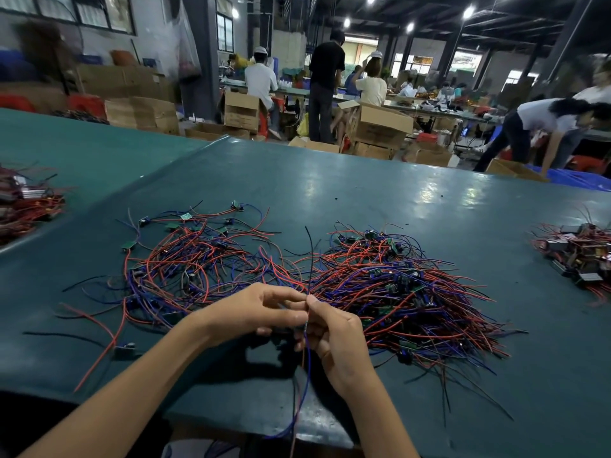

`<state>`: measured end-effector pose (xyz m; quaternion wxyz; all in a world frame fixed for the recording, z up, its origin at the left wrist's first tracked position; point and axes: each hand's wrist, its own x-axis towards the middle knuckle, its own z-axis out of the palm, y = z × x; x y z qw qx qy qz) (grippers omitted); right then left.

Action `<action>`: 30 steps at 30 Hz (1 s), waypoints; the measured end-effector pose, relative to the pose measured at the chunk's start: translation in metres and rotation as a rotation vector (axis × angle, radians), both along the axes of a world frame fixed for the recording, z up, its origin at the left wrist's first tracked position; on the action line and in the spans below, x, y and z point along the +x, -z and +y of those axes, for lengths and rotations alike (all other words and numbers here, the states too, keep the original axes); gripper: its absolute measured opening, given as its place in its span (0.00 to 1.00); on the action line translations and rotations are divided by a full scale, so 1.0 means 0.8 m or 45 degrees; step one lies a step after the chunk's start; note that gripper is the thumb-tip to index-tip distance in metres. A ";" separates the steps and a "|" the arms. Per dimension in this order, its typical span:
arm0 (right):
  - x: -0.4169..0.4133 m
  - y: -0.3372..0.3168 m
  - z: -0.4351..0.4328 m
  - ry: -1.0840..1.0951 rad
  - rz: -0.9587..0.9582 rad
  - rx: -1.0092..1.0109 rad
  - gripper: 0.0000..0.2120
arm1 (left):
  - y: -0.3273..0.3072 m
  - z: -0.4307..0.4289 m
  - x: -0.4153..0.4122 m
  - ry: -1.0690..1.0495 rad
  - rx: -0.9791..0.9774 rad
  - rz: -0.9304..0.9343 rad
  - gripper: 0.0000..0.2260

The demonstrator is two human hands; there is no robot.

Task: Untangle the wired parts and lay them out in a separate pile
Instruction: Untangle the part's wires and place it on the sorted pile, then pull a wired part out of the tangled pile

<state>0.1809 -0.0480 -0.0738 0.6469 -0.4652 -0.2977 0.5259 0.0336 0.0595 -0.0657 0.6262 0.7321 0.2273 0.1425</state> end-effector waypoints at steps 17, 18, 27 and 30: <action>0.004 0.014 -0.003 -0.275 -0.179 0.124 0.10 | 0.023 -0.017 0.002 -0.509 -0.050 -0.467 0.08; 0.003 0.015 -0.003 -0.245 -0.174 0.116 0.11 | 0.023 -0.015 0.003 -0.532 -0.095 -0.494 0.08; -0.003 0.010 -0.009 -0.086 -0.301 0.081 0.09 | 0.024 -0.011 -0.003 -0.385 -0.179 -0.416 0.25; -0.003 0.008 -0.011 -0.109 -0.335 0.092 0.10 | 0.023 -0.009 -0.001 -0.450 -0.240 -0.402 0.21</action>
